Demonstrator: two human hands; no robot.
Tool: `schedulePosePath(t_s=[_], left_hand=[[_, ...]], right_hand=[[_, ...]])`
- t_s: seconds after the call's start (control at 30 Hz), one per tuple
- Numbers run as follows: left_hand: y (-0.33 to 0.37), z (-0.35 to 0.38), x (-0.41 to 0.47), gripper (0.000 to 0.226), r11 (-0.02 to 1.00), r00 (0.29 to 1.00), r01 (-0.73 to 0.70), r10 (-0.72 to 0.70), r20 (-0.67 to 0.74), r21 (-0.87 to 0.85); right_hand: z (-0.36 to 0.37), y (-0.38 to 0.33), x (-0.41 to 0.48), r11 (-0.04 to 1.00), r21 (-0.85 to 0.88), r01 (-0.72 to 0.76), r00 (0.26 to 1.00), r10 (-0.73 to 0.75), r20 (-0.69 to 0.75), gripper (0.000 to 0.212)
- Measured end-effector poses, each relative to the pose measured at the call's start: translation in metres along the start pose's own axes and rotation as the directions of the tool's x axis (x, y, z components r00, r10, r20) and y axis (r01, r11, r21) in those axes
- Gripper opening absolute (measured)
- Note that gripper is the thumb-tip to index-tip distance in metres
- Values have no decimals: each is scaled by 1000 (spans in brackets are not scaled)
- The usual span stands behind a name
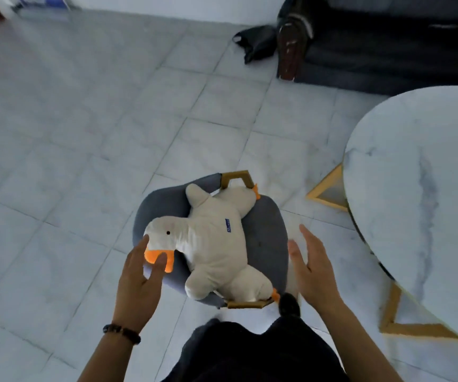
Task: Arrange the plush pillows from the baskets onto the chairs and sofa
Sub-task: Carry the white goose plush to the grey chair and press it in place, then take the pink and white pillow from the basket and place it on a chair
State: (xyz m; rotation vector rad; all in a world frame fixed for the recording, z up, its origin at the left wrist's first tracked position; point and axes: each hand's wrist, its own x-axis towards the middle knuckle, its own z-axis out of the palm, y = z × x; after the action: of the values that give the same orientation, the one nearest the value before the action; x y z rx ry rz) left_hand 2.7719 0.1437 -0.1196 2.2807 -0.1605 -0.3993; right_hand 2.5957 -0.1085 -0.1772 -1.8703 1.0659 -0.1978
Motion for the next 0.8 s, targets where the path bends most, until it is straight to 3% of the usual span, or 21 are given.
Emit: schedulePosePath(t_s=[0.13, 0.3, 0.33, 0.4, 0.47, 0.57, 0.67, 0.8], left_hand=[[-12, -23, 25, 66, 987, 973, -159, 162, 164, -32], [-33, -1, 44, 57, 975, 878, -221, 184, 442, 33], [-29, 5, 40, 58, 967, 842, -255, 208, 497, 28], [-9, 33, 13, 60, 928, 710, -372, 279, 647, 8], [4, 44, 2, 63, 918, 669, -397, 285, 686, 6], [43, 73, -66, 69, 826, 416, -544, 417, 808, -146], [81, 99, -150, 76, 701, 171, -650, 513, 842, -295], [88, 139, -279, 75, 569, -54, -703, 555, 830, -426]], right_hand=[[4, 11, -63, 981, 133, -144, 957, 172, -233, 66], [11, 43, -172, 925, 181, -334, 844, 379, -378, 66], [11, 48, -196, 909, 193, -369, 807, 417, -419, 69], [3, 54, -269, 847, 312, -431, 650, 531, -544, 73], [0, 57, -298, 840, 325, -435, 603, 540, -588, 74], [-10, 70, -388, 791, 431, -433, 349, 589, -729, 74], [-6, 93, -477, 743, 555, -375, 94, 625, -775, 74], [6, 129, -587, 694, 674, -251, -153, 659, -736, 75]])
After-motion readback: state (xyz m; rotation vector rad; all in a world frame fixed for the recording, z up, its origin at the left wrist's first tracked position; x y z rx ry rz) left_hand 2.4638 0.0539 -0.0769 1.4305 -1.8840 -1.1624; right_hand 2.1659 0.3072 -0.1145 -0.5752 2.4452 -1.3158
